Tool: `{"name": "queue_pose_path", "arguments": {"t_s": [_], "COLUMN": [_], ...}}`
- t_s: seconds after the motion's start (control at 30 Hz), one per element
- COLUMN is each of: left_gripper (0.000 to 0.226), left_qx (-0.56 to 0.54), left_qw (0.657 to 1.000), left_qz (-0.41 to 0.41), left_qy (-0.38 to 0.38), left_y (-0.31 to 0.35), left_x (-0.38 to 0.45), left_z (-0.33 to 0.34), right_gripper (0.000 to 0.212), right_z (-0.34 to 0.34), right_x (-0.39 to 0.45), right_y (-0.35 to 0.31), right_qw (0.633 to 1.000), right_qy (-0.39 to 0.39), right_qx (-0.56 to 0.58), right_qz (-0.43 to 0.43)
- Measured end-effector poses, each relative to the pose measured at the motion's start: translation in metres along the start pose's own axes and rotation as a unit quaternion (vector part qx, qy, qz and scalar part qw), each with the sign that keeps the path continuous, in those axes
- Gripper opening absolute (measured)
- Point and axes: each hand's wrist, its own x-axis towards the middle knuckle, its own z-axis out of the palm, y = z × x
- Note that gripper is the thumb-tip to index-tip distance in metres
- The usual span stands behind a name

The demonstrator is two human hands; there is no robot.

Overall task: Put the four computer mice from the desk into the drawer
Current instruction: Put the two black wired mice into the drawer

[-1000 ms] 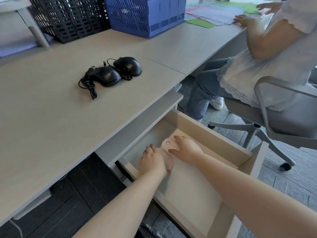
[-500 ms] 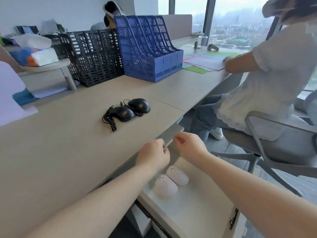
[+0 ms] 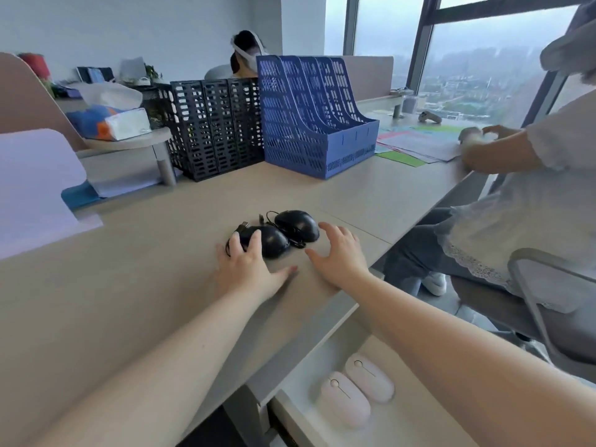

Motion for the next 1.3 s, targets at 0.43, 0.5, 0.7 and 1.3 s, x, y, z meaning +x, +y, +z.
{"name": "queue_pose_path", "arguments": {"t_s": [0.43,0.5,0.7,1.3], "left_gripper": [0.061,0.059,0.047,0.037], "left_qx": [0.088,0.086,0.070,0.101], "left_qw": [0.992,0.993,0.993,0.982], "left_qz": [0.064,0.069,0.095,0.162], "left_qy": [-0.056,-0.038,0.016,0.009], "left_y": [0.011,0.012,0.011,0.042], "left_x": [0.058,0.055,0.045,-0.057], "left_z": [-0.004,-0.004,-0.001,-0.030], "right_gripper": [0.060,0.047,0.027,0.032], "right_z": [0.029,0.032,0.036,-0.051], "right_x": [0.068,0.067,0.063,-0.056], "right_y": [-0.010,-0.013,-0.019,0.032], "right_qw": [0.993,0.992,0.998,0.998], "right_qy": [-0.085,-0.072,-0.018,0.034], "right_qx": [-0.061,-0.077,-0.051,0.045], "right_qz": [-0.059,-0.064,-0.045,-0.012]}}
